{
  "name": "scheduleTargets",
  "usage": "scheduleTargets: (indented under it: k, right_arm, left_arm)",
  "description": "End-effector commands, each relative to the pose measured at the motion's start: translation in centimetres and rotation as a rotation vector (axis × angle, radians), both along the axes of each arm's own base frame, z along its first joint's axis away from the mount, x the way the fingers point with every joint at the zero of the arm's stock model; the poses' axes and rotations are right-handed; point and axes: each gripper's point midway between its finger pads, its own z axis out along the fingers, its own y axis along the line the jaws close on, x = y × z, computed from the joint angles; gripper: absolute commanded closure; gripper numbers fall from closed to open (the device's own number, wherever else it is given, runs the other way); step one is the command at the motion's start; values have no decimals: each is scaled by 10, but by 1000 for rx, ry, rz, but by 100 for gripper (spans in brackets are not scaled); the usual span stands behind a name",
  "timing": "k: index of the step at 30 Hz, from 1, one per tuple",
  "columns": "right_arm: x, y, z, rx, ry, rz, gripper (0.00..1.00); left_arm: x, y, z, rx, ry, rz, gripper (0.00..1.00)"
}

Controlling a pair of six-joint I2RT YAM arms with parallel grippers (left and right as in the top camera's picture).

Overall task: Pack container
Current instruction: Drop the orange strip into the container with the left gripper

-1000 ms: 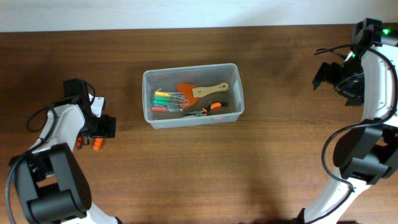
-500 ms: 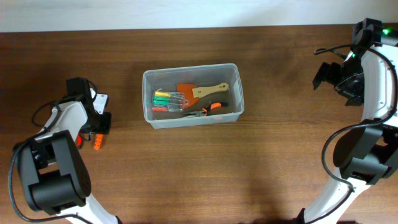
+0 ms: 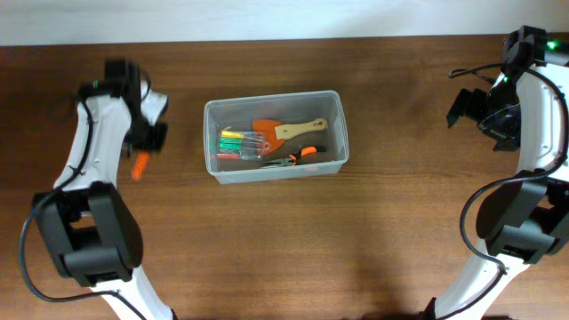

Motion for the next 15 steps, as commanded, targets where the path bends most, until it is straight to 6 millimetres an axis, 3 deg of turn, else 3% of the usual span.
scheduleTargets:
  k: [1, 2, 3, 4, 6, 8, 10, 13, 15]
  right_arm:
    - [-1, 0, 1, 2, -2, -14, 1]
    - [-1, 0, 1, 2, -2, -14, 1]
    - [-1, 0, 1, 2, -2, -14, 1]
    - [-1, 0, 1, 2, -2, -14, 1]
    - [-1, 0, 1, 2, -2, -14, 1]
    - [-1, 0, 1, 2, -2, -14, 1]
    - [-1, 0, 1, 2, -2, -14, 1]
    - [-1, 0, 1, 2, -2, -14, 1]
    - [-1, 0, 1, 1, -2, -14, 1]
  left_arm:
    - [43, -48, 96, 42, -216, -225, 98]
    - [48, -61, 112, 50, -254, -271, 98]
    - [55, -87, 135, 65, -314, -373, 98]
    - [57, -110, 146, 80, -345, -470, 98]
    - [54, -142, 148, 103, -347, -625, 98]
    - [47, -174, 139, 121, -323, -774, 98]
    - [37, -211, 115, 124, -264, -913, 98]
    - [28, -238, 80, 114, -173, -995, 98]
    - [14, -248, 35, 102, -23, -1036, 98]
